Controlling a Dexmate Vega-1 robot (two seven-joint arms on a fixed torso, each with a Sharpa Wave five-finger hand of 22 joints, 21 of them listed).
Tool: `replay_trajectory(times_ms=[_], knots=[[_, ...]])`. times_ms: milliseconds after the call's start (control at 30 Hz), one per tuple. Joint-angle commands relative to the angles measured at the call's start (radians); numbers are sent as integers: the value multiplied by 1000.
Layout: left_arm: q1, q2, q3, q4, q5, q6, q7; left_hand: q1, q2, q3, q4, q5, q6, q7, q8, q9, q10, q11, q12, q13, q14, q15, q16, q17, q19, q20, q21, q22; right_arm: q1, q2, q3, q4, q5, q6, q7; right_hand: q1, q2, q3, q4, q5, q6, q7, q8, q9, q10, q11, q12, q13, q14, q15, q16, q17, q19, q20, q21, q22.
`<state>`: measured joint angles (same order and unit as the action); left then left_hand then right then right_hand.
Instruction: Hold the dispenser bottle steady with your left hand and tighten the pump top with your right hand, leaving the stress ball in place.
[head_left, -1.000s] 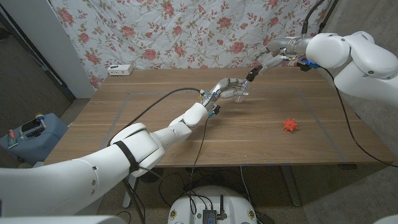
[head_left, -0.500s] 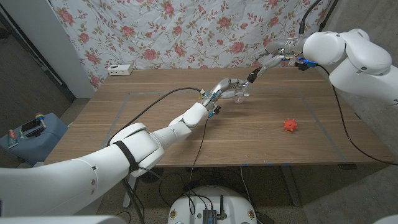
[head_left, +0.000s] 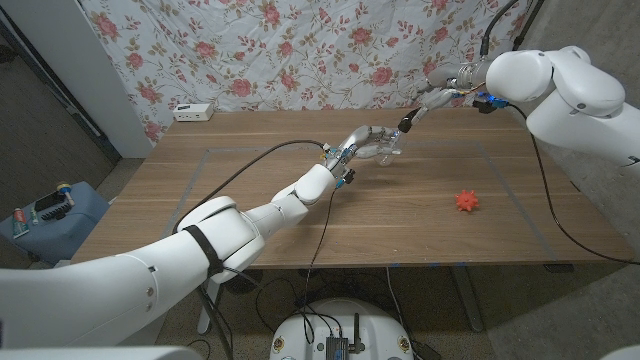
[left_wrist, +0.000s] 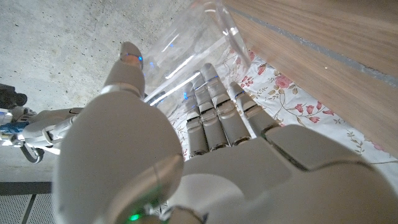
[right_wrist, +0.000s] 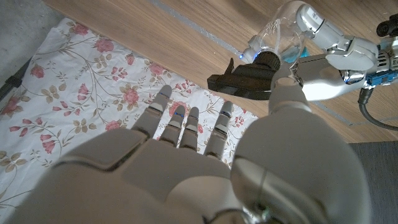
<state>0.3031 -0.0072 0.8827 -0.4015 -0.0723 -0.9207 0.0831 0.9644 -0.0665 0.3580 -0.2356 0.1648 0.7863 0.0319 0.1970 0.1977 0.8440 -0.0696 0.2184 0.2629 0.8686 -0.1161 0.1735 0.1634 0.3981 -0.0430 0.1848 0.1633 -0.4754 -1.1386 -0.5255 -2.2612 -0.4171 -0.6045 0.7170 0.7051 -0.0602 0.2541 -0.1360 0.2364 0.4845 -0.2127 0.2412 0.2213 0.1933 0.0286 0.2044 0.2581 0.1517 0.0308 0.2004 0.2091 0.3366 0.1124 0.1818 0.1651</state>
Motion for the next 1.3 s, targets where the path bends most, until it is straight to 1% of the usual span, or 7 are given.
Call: replay_trajectory(times_ms=[33, 333, 667, 900, 1000, 1100, 1300], knots=[[-8, -6, 6, 9, -10, 21, -4, -69, 81, 91, 86, 8, 125, -53, 5, 4, 15, -6, 5, 5, 8, -57, 4, 0, 7, -99, 2, 3, -12, 1, -1, 17, 25, -3, -42, 3, 3, 1, 1, -1, 17, 0, 8, 2, 13, -3, 11, 4, 13, -1, 12, 3, 9, -8, 12, 6], [-11, -7, 11, 11, -13, 26, -2, -70, 81, 92, 86, 8, 125, -53, 5, 4, 15, -5, 4, 5, 8, -57, 4, 0, 6, -99, 1, 3, -28, 1, 2, 21, 33, -6, -87, 7, 7, 6, -1, 1, 65, -3, 28, 4, 37, -2, 20, 5, 32, -5, 20, 3, 21, -11, 14, 6], [-13, -9, 14, 12, -16, 28, -2, -69, 81, 93, 85, 8, 124, -54, 4, 4, 16, -9, 5, 6, 7, -58, 3, 0, 6, -99, 2, 3, -42, 12, 0, 24, 43, -20, -132, 1, 15, 6, 2, 1, 126, 8, 55, 5, 64, 2, 27, 5, 53, -13, 28, 5, 40, -15, 18, 5], [-12, -8, 16, 10, -15, 23, -1, -70, 81, 93, 86, 8, 124, -54, 4, 4, 15, -6, 4, 6, 8, -55, 4, 0, 6, -99, 2, 3, -44, 16, -5, 26, 49, -31, -150, 0, 19, 5, 3, 0, 157, 12, 68, 6, 79, 1, 31, 4, 62, -19, 31, 5, 45, -18, 18, 5], [-12, -7, 17, 9, -13, 19, 1, -70, 82, 94, 85, 8, 125, -54, 4, 4, 14, -6, 4, 6, 8, -56, 4, 0, 6, -99, 2, 3, -45, 16, -5, 22, 51, -40, -157, -4, 22, 4, 5, -2, 179, 18, 77, 6, 89, 6, 34, 4, 71, -18, 35, 5, 48, -19, 17, 5], [-11, -6, 16, 9, -13, 17, 0, -70, 81, 94, 85, 8, 126, -53, 5, 4, 17, -7, 5, 6, 8, -55, 4, 0, 6, -99, 2, 3, -45, 17, -9, 19, 49, -51, -163, -5, 22, 2, 4, -3, 199, 25, 86, 6, 99, 9, 36, 3, 83, -8, 38, 5, 54, -19, 18, 5], [-11, -6, 16, 8, -11, 14, 0, -70, 82, 95, 85, 8, 126, -54, 5, 4, 15, -5, 4, 6, 8, -56, 4, 0, 6, -98, 1, 3, -45, 20, -18, 10, 41, -79, -176, -7, 24, 1, 5, -5, 225, 39, 97, 7, 114, 8, 39, 2, 92, -10, 41, 4, 64, -20, 20, 5]])
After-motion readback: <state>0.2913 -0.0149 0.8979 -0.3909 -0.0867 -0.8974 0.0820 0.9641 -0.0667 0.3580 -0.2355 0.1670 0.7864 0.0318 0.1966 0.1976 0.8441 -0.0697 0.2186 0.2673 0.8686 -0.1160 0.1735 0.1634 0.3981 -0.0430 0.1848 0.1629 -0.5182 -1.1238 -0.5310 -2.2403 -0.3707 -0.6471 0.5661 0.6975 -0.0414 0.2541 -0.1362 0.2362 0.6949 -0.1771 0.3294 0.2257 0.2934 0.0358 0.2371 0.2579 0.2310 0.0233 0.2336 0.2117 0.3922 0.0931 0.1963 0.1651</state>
